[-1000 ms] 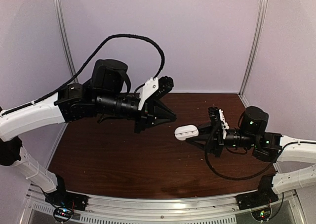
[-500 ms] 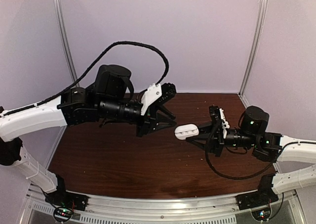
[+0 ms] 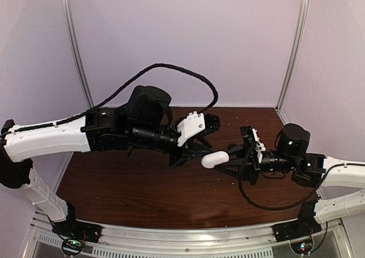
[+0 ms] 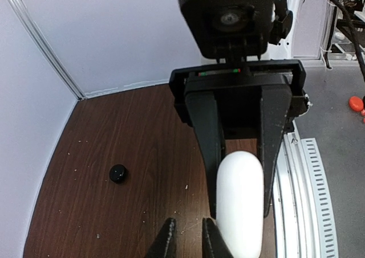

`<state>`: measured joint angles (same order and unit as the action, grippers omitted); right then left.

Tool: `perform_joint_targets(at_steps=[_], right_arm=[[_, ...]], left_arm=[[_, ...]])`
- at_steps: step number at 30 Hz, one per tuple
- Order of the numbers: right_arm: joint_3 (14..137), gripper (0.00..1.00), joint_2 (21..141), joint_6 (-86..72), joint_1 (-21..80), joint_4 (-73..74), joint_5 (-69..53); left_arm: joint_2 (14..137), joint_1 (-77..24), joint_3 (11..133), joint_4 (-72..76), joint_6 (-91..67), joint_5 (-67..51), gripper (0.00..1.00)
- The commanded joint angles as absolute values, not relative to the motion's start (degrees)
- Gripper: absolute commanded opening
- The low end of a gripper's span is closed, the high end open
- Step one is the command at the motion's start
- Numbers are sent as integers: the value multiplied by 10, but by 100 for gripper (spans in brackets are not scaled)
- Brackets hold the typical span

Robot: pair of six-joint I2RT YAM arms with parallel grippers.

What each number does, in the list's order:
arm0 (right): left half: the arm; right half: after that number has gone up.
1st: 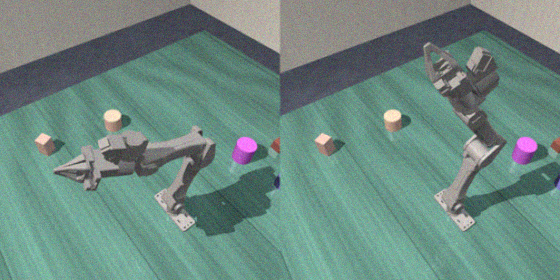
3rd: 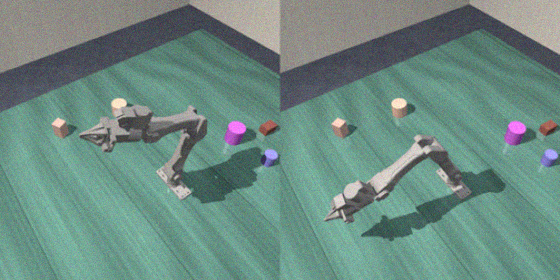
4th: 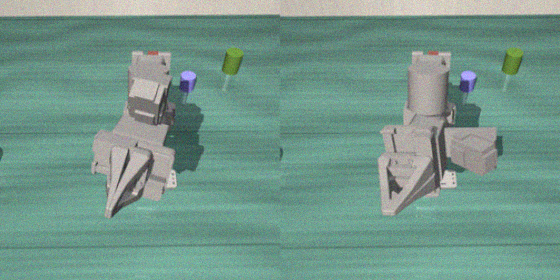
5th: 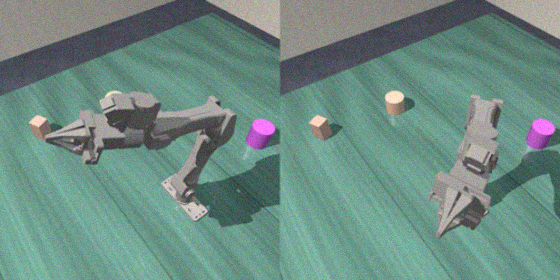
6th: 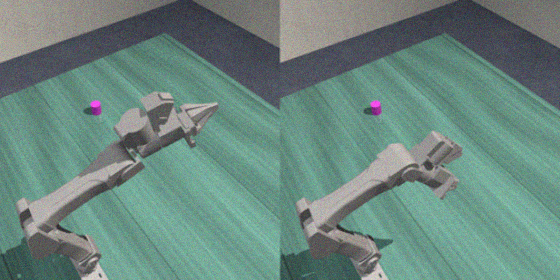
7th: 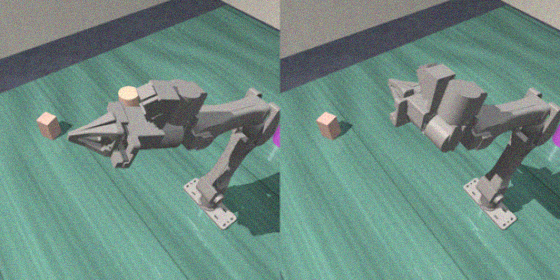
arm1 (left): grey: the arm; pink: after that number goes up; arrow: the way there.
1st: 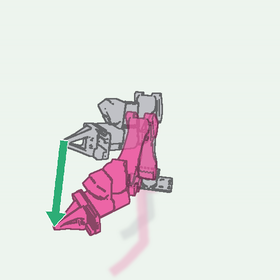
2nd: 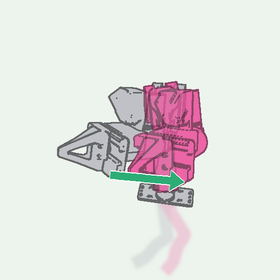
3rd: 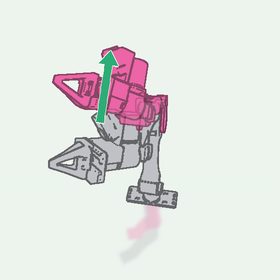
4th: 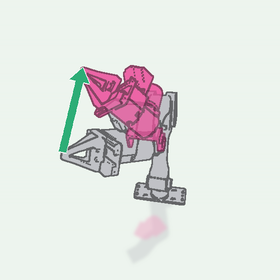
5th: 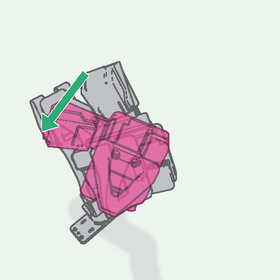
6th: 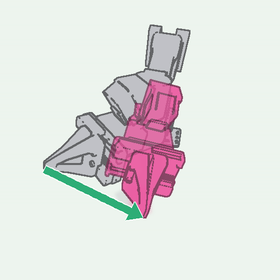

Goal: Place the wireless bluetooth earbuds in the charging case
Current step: Close the charging case.

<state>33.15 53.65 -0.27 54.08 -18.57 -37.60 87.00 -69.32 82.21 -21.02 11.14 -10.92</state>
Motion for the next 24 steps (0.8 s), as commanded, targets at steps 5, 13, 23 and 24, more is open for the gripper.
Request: perform_joint_targets(at_steps=[5, 13, 23, 24], right_arm=[[332, 0, 532, -39, 536, -204, -348], [323, 0, 535, -78, 533, -207, -322], [360, 0, 606, -126, 481, -129, -235], [367, 0, 621, -132, 473, -121, -228]], left_arm=[[895, -739, 836, -218, 165, -42, 18], [795, -737, 733, -95, 172, 98, 65], [743, -727, 661, -25, 121, 140, 92], [743, -726, 651, -13, 111, 142, 93]])
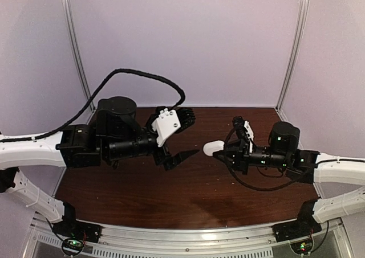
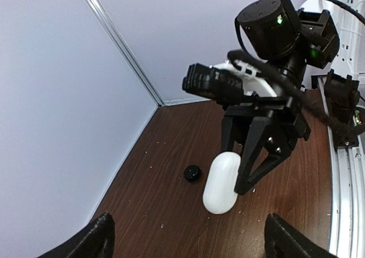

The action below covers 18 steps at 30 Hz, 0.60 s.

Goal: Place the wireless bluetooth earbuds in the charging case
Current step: Close the charging case, then place the charging case with the earbuds at the center of the board.

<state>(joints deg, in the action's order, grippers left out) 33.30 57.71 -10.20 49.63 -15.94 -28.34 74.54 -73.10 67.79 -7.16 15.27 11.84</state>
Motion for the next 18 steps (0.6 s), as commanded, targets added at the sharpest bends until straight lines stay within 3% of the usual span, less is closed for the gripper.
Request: perform_joint_targets(at_steps=[1, 6, 18], right_arm=[[371, 0, 635, -138, 466, -116, -218], [354, 0, 672, -202, 415, -142, -177], [308, 0, 837, -297, 276, -238, -270]], left_arm=[[743, -725, 643, 6, 102, 144, 93], [742, -711, 600, 82, 44, 152, 95], [717, -645, 553, 98, -57, 149, 98]])
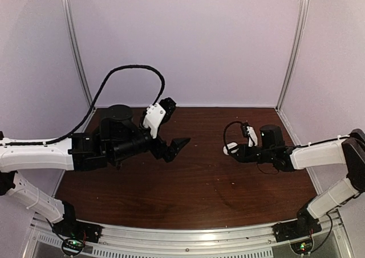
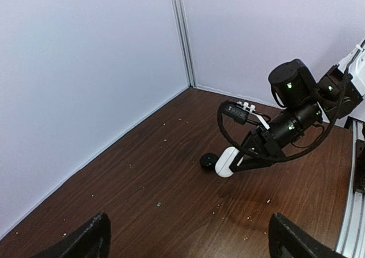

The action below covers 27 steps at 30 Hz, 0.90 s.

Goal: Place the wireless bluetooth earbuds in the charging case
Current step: Place the charging case with the earbuds at the center of the board.

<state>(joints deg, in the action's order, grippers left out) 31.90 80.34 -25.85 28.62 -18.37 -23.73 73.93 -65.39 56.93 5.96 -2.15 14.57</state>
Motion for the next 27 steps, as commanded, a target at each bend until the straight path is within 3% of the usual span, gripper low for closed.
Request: perform_joint_targets(at_steps=[1, 8, 18, 27], right_arm=[[312, 0, 850, -297, 274, -242, -273], [325, 8, 908, -294, 268, -244, -263], [326, 9, 950, -278, 254, -234, -254], [320, 31, 935, -267, 240, -198, -240]], left_arm=[[716, -645, 549, 100, -60, 149, 98], [699, -644, 516, 113, -81, 149, 98], [701, -643, 502, 117, -85, 157, 98], [719, -639, 503, 120, -82, 153, 98]])
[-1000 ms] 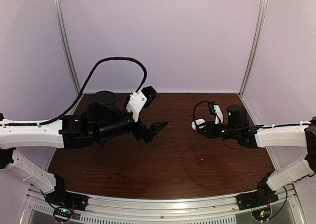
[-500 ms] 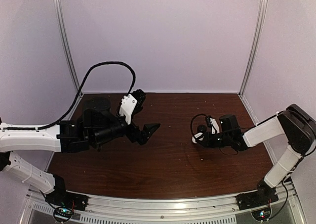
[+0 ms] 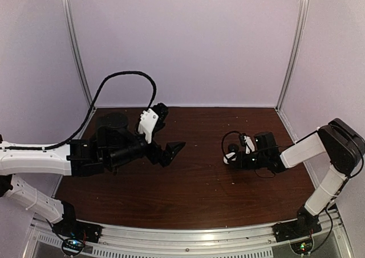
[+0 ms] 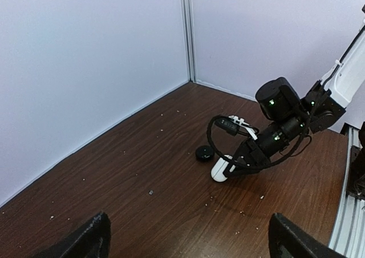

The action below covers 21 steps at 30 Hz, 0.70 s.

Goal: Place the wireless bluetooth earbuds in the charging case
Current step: Place the charging case with the earbuds at the center of the board.

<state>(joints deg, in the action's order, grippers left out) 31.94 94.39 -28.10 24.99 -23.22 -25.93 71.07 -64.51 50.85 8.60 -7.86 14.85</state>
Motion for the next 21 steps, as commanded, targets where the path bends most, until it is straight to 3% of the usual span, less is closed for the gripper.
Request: perform_joint_targets(at_steps=[1, 14, 21], right_arm=[[318, 32, 931, -265, 237, -193, -237], [316, 58, 861, -248, 206, -126, -207], [333, 70, 784, -224, 196, -65, -190]], left_arm=[[721, -638, 505, 120, -82, 152, 98], [727, -627, 515, 113, -92, 140, 98], [722, -566, 532, 68, -149, 71, 98]])
